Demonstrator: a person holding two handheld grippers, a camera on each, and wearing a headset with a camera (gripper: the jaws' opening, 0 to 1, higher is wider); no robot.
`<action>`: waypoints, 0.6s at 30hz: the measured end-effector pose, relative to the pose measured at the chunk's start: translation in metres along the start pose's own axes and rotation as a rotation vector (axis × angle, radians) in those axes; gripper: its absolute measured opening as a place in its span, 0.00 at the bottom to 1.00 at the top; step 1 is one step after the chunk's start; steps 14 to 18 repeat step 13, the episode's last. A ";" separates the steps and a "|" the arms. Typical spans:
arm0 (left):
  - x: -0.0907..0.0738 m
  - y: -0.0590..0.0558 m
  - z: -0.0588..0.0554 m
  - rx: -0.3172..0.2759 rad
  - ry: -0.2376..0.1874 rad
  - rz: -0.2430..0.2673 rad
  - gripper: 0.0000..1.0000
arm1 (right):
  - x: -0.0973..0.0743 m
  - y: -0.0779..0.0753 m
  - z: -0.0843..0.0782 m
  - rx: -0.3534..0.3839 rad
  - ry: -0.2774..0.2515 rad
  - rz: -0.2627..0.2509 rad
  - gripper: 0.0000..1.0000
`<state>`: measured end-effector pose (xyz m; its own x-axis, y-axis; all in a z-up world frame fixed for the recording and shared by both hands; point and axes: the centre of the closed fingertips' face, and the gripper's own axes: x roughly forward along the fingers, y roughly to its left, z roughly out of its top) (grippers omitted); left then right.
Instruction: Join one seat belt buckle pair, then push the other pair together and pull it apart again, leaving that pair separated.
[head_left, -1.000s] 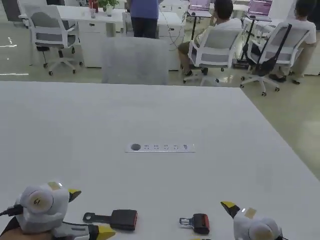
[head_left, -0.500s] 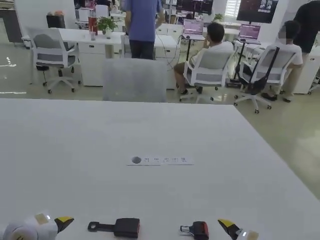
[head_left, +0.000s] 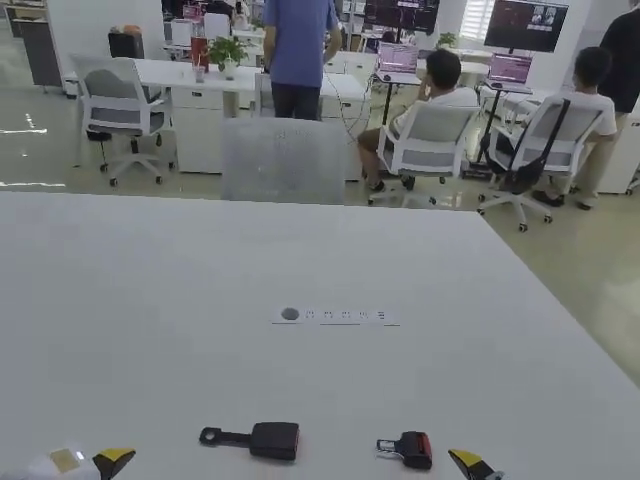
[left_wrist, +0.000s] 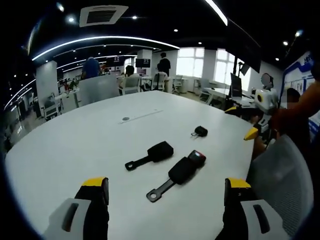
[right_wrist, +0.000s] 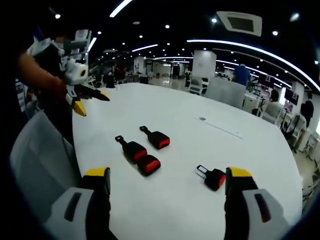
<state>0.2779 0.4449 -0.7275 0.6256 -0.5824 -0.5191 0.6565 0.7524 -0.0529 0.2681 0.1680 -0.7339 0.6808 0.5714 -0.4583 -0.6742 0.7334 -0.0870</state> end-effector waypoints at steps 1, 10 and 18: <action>-0.001 0.000 0.000 -0.004 -0.003 0.003 0.99 | 0.000 0.000 0.000 0.000 0.000 -0.002 0.97; -0.005 0.001 -0.002 -0.028 -0.019 0.016 0.98 | 0.000 -0.002 -0.002 0.016 0.001 -0.023 0.97; -0.005 0.002 -0.002 -0.038 -0.022 0.015 0.99 | 0.001 -0.003 -0.004 0.020 0.000 -0.027 0.97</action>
